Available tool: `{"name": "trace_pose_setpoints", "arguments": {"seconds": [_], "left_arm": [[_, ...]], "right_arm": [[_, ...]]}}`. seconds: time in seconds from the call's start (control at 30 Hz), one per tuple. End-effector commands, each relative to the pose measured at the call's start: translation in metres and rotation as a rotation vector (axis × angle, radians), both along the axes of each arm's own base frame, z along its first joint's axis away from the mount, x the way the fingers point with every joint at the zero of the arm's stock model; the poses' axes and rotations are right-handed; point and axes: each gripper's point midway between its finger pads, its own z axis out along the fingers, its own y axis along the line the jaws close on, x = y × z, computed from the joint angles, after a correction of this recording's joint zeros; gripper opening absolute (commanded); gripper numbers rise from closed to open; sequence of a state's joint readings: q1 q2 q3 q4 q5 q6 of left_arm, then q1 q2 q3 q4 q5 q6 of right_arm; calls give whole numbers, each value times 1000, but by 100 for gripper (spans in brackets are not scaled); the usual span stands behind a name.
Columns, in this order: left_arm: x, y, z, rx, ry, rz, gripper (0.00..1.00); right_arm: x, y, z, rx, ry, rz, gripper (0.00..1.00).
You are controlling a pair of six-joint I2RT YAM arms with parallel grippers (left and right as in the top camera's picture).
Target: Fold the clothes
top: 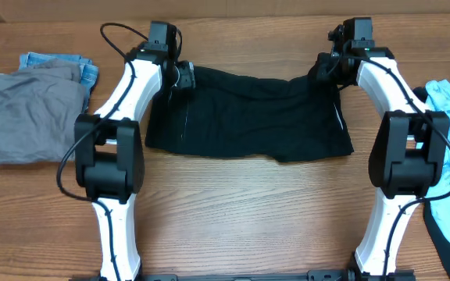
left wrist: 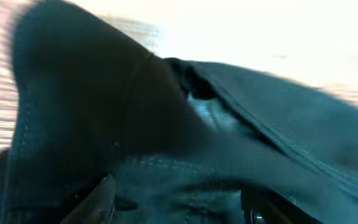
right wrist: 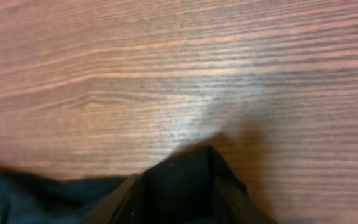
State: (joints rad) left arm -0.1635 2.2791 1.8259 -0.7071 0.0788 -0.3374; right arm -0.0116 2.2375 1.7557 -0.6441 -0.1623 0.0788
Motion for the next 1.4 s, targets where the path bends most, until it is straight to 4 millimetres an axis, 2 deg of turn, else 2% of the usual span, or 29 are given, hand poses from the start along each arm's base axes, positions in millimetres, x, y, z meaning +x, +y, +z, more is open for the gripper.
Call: {"name": "trace_pose_setpoints", "arguments": {"seconds": [0.0,0.1,0.13,0.2,0.23,0.27,0.33,0.4,0.43,0.47,0.53,0.6,0.67,0.77,0.8,0.87,0.93,0.97,1.07,1.17,1.23,1.3,1.37], "left_arm": [[-10,12,-44,49,100,36,65],[-32,47,-65,141,216,167,66],[-34,53,-65,135,229,197,70],[-34,58,-65,99,238,234,72],[-34,56,-65,68,243,231,73],[-35,53,-66,49,251,226,74],[-38,52,-66,50,263,217,74],[-39,51,-66,54,263,192,75],[-39,51,-66,55,265,192,75],[-40,51,-66,54,267,192,75],[-41,51,-66,55,273,192,77],[-44,51,-67,57,284,192,79],[-47,51,-67,58,295,191,80],[-49,50,-67,50,308,189,81],[-50,50,-67,51,310,189,82],[-52,51,-68,54,320,190,82],[-54,53,-68,61,325,195,83],[-55,57,-68,68,329,201,83],[-57,68,-68,72,340,223,86],[-51,75,-67,64,320,229,93],[-46,68,-62,35,303,166,95],[-38,64,-47,18,271,142,97],[-20,60,-12,1,185,108,100]], "right_arm": [[14,-4,-6,-2,-36,-14,50],[8,-31,-39,-20,41,-134,50],[2,-34,-48,-18,74,-144,50],[-5,-36,-58,-19,112,-147,52],[-5,-35,-55,-18,112,-146,60],[-4,-36,-48,-19,110,-147,66],[2,-37,-15,-19,80,-148,68],[5,-36,39,-18,40,-133,69],[-4,-22,58,4,45,-38,68],[-17,-7,61,28,77,43,67],[-43,15,43,50,182,138,62],[-56,40,25,81,208,257,61],[-60,60,5,71,203,316,61],[-52,79,-17,56,127,358,63],[-47,74,-22,35,111,313,70],[-37,55,-32,-20,98,177,71],[-37,23,-41,-91,120,26,74],[-39,-1,-44,-126,140,-67,74],[-43,-33,-45,-106,168,-179,74],[-46,-42,-46,-77,184,-191,76],[-51,-34,-44,-40,208,-169,85],[-61,-28,-29,21,245,-121,86],[-82,-34,-3,64,310,-112,89]]}}
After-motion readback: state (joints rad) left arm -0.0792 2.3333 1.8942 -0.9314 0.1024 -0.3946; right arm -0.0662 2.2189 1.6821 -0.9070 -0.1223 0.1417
